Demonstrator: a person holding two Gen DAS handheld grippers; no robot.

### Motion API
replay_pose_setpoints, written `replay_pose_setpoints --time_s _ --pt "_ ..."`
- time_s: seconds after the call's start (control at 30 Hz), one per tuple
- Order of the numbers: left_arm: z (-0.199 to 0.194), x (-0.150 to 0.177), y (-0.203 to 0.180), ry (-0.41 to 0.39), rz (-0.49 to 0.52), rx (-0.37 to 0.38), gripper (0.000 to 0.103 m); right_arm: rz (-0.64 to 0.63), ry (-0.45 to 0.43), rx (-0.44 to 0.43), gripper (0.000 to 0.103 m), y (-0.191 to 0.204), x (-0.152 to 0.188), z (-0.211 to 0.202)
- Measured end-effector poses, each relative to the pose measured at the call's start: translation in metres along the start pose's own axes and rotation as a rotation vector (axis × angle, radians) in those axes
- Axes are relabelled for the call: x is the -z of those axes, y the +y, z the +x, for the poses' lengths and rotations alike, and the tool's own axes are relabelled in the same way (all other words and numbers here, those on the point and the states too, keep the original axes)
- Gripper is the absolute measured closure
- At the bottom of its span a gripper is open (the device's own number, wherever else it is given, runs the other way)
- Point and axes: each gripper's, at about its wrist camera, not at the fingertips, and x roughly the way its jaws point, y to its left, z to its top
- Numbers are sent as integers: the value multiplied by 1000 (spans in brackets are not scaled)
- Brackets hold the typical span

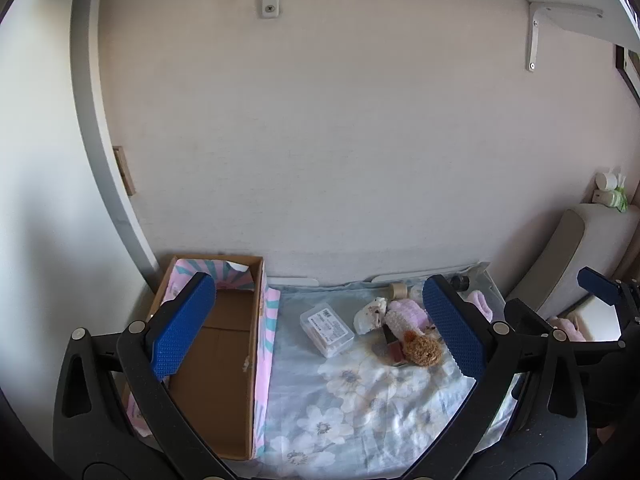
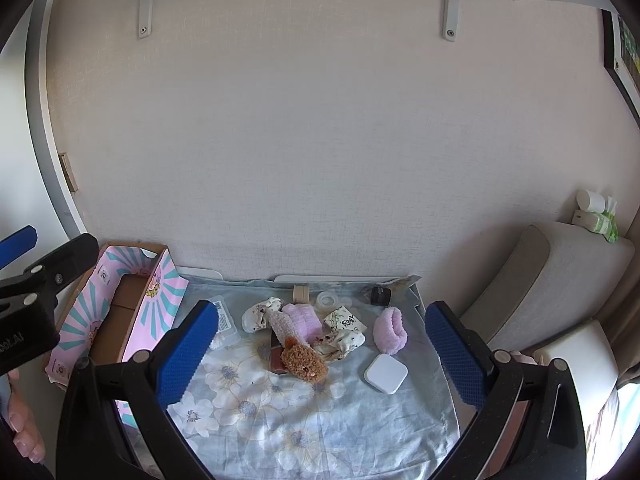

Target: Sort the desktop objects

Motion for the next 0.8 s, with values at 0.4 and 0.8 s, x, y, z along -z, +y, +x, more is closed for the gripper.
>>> replay_pose_setpoints --time_s 0.4,0.8 --pt "1 0 -1 1 -1 5 0 0 -1 0 0 -1 0 1" --pt "2 -3 -1 0 7 3 0 4 1 -1 0 -2 -2 3"
